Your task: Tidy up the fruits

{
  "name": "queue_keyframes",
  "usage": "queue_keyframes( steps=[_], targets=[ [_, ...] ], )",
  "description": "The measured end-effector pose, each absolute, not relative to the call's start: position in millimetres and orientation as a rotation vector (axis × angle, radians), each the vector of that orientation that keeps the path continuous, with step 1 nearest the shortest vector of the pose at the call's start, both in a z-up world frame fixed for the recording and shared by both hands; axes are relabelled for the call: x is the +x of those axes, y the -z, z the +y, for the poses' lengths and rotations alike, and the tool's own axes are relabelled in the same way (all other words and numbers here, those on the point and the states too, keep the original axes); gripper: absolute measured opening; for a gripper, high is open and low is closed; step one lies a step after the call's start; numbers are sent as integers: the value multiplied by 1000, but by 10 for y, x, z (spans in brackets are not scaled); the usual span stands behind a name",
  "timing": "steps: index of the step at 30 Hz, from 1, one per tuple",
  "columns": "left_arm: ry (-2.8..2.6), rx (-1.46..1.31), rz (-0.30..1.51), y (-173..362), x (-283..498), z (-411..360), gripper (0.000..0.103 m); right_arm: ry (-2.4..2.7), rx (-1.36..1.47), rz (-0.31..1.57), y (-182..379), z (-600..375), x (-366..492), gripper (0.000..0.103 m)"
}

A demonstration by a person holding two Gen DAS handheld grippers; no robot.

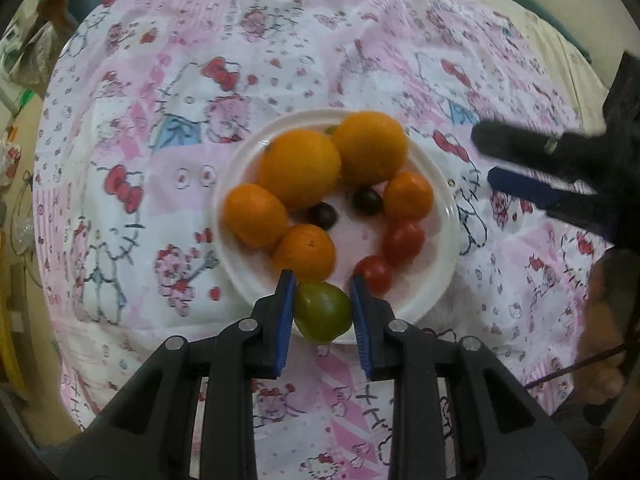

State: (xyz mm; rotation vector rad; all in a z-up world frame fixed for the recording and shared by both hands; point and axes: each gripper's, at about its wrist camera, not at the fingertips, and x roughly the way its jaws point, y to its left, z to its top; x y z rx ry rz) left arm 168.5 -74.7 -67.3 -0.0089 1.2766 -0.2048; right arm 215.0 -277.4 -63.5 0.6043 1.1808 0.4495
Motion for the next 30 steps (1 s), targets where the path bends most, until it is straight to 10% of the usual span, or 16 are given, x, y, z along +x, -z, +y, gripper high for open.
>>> queue_keyframes(
  steps=[15, 20, 30],
  targets=[
    [240, 107, 1262, 844, 1632, -1141, 27, -426, 668, 1120, 430, -3145, 1957, 80],
    [245, 92, 1213, 704, 1574, -1058, 81, -442, 656, 1108, 372, -3117, 1936, 80],
    [192, 108, 1080, 144, 1083, -623, 82, -421, 446, 1029, 55, -2925, 1639, 88]
  ],
)
